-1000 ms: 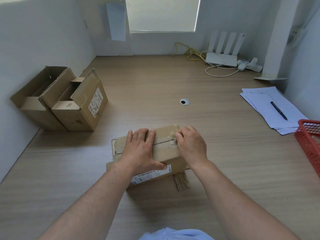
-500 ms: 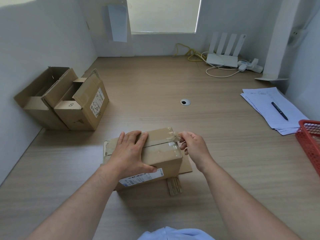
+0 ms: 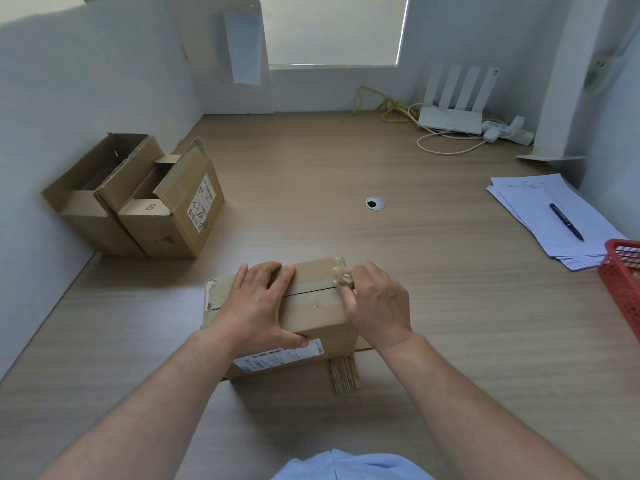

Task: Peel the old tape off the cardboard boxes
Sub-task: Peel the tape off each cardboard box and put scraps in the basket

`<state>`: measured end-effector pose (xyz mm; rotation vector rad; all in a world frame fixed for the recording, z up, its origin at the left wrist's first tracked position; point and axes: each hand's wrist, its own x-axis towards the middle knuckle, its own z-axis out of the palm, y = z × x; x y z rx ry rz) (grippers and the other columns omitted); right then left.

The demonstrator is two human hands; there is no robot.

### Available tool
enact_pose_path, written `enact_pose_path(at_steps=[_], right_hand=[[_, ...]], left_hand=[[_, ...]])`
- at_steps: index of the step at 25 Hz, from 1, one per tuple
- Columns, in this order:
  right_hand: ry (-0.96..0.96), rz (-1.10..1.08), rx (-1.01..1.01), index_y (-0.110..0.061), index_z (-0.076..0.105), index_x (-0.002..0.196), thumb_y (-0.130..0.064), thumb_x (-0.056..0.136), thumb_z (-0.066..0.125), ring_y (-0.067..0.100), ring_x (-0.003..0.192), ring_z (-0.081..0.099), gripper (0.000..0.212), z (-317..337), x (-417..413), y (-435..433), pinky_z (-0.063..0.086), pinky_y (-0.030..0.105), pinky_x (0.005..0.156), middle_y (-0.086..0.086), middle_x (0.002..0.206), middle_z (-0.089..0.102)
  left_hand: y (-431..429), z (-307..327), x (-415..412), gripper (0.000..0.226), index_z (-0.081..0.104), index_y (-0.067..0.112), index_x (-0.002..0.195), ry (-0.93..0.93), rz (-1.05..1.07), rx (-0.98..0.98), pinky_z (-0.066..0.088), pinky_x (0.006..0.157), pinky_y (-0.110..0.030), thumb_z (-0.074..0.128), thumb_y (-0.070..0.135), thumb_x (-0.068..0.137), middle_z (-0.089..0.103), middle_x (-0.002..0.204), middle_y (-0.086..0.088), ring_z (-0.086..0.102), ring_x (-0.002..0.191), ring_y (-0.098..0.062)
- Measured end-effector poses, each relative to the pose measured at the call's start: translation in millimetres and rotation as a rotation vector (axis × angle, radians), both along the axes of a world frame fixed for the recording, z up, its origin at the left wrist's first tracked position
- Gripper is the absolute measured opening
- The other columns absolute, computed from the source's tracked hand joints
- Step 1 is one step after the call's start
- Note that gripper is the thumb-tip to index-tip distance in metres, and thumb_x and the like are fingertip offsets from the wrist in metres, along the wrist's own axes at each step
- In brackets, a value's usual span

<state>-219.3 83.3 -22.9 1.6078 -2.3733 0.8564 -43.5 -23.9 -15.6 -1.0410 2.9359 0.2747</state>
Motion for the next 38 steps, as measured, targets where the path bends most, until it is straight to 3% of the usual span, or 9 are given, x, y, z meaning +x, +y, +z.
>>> enact_pose_path(at_steps=[4,7,10,14,18,22,25,31,38], right_hand=[[-0.837,-0.051,0.076,-0.014,0.063,0.107,-0.018,0.09,0.054,0.022,0.085,0.063,0.02,-7,1,-4,0.05,0.036,0.076,0.002,0.095,0.067],[-1.098,-0.047,0.06,-0.013,0.062,0.082,-0.018,0.093,0.05,0.014,0.064,0.057,0.018,-10,3,-5,0.052,0.042,0.071,-0.001,0.076,0.063],[-1.097,0.021,0.184,-0.008,0.057,0.074,-0.027,0.097,0.043,0.022,0.068,0.054,0.033,-18,3,-4,0.051,0.046,0.073,0.006,0.072,0.059],[-1.288,0.11,0.174,-0.009,0.065,0.084,-0.027,0.1,0.04,0.008,0.057,0.057,0.035,-24,1,4,0.052,0.025,0.059,-0.007,0.065,0.062],[-1.371,0.114,0.157,-0.015,0.066,0.093,-0.039,0.098,0.043,0.009,0.063,0.056,0.033,-19,-20,0,0.05,0.029,0.064,-0.002,0.08,0.061],[-1.258,0.118,0.162,-0.014,0.068,0.101,-0.032,0.096,0.047,0.011,0.081,0.056,0.028,-14,-28,-18,0.045,0.025,0.072,0.0,0.096,0.063],[-1.24,0.233,0.275,-0.022,0.072,0.087,-0.027,0.093,0.049,0.009,0.093,0.06,0.024,-9,-26,-28,0.042,0.026,0.077,-0.007,0.095,0.068],[-1.276,0.323,0.253,-0.023,0.07,0.076,-0.009,0.088,0.055,-0.001,0.076,0.059,0.023,-3,-29,-36,0.039,0.029,0.083,-0.012,0.082,0.069],[-1.314,0.341,0.256,-0.014,0.063,0.077,-0.005,0.088,0.054,0.013,0.079,0.06,0.018,3,-32,-41,0.045,0.033,0.081,0.002,0.087,0.068]], left_hand=[[-4,5,19,0.12,0.002,0.031,0.152,-0.018,-0.032,0.02,-0.021,0.112,-0.031,0.06,0.081,0.059,0.008,0.154,0.0,-0.002,0.143,-0.015],[-4,7,21,0.12,0.0,0.032,0.152,-0.023,-0.009,0.022,-0.021,0.112,-0.032,0.059,0.082,0.059,0.007,0.154,0.0,-0.003,0.144,-0.017],[2,5,3,0.124,-0.001,0.03,0.152,-0.029,-0.002,0.043,-0.017,0.116,-0.039,0.051,0.089,0.056,0.006,0.155,0.0,-0.004,0.144,-0.015],[6,2,-16,0.129,0.006,0.025,0.153,-0.004,-0.009,0.025,-0.008,0.117,-0.036,0.047,0.091,0.05,0.013,0.153,0.001,0.004,0.141,-0.015],[11,1,-7,0.13,0.015,0.024,0.152,0.03,-0.031,0.002,-0.004,0.117,-0.032,0.042,0.093,0.044,0.019,0.15,0.004,0.011,0.138,-0.015],[24,2,-2,0.127,0.019,0.021,0.152,0.035,-0.064,-0.031,-0.006,0.118,-0.034,0.045,0.091,0.049,0.021,0.15,0.001,0.012,0.14,-0.017],[29,5,1,0.126,0.02,0.019,0.152,0.038,-0.078,-0.034,-0.011,0.117,-0.034,0.051,0.089,0.052,0.023,0.15,-0.003,0.011,0.141,-0.018],[32,6,1,0.124,0.024,0.017,0.151,0.038,-0.084,-0.037,-0.009,0.118,-0.035,0.06,0.085,0.053,0.027,0.149,-0.005,0.017,0.141,-0.02],[30,3,2,0.124,0.021,0.019,0.151,0.009,-0.09,-0.044,-0.009,0.118,-0.035,0.052,0.089,0.054,0.024,0.15,-0.003,0.013,0.141,-0.018]])
